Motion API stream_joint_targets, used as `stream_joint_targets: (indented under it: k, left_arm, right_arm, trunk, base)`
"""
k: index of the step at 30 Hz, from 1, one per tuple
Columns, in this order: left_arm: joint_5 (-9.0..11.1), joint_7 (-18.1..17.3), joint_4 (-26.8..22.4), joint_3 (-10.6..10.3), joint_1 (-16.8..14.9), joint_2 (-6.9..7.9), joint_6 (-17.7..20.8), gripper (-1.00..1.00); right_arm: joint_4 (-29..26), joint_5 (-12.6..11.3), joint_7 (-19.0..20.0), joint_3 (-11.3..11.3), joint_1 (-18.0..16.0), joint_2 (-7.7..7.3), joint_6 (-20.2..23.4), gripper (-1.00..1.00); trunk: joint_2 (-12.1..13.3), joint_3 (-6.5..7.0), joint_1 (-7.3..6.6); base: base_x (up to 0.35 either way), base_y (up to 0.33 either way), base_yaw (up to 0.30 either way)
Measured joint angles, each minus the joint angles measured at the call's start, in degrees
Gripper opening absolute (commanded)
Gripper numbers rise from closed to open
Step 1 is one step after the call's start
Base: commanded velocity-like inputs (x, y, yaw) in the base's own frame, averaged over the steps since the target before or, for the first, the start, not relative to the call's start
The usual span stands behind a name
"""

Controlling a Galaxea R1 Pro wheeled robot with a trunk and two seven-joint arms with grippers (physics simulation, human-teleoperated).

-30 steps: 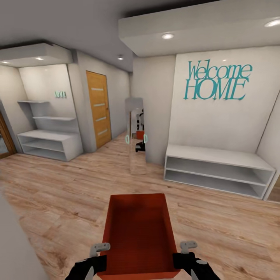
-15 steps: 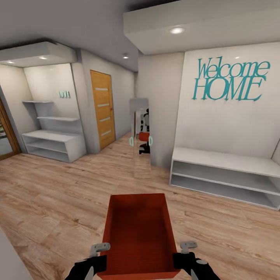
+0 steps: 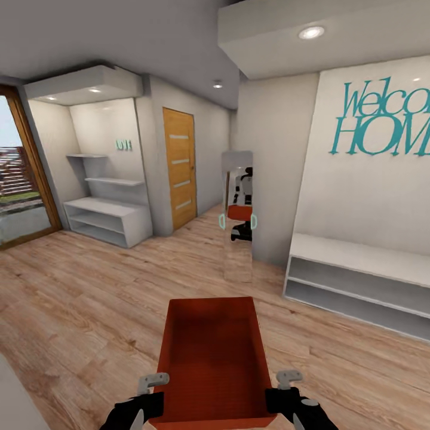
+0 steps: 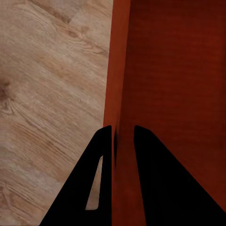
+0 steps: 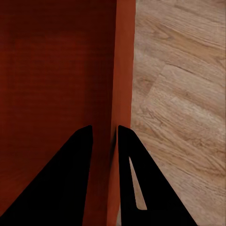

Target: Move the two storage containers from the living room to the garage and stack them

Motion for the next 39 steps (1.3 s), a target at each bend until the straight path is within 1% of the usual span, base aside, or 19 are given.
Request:
stream_joint_targets:
  k: [11, 20, 39]
  left_arm:
    - [0.0, 0.0, 0.0, 0.0, 0.0, 0.0, 0.0, -1.0]
    - [-0.11, 0.0, 0.01, 0.03, -0.01, -0.06, 0.0, -1.0]
    - [-0.03, 0.0, 0.0, 0.01, 0.0, -0.01, 0.0, -1.0]
  right_arm:
    - [0.0, 0.0, 0.0, 0.0, 0.0, 0.0, 0.0, -1.0]
    - [-0.01, -0.09, 0.02, 0.05, 0.01, -0.06, 0.01, -1.0]
    - [0.0, -0.01, 0.0, 0.01, 0.0, -0.01, 0.0, -1.0]
  trunk:
    - [0.0, 0.0, 0.0]
    - [0.0, 0.0, 0.0]
    - [0.0, 0.0, 0.0]
  base:
    - [0.327, 0.0, 0.191]
    - [0.327, 0.0, 0.055]
    - [0.327, 0.0, 0.248]
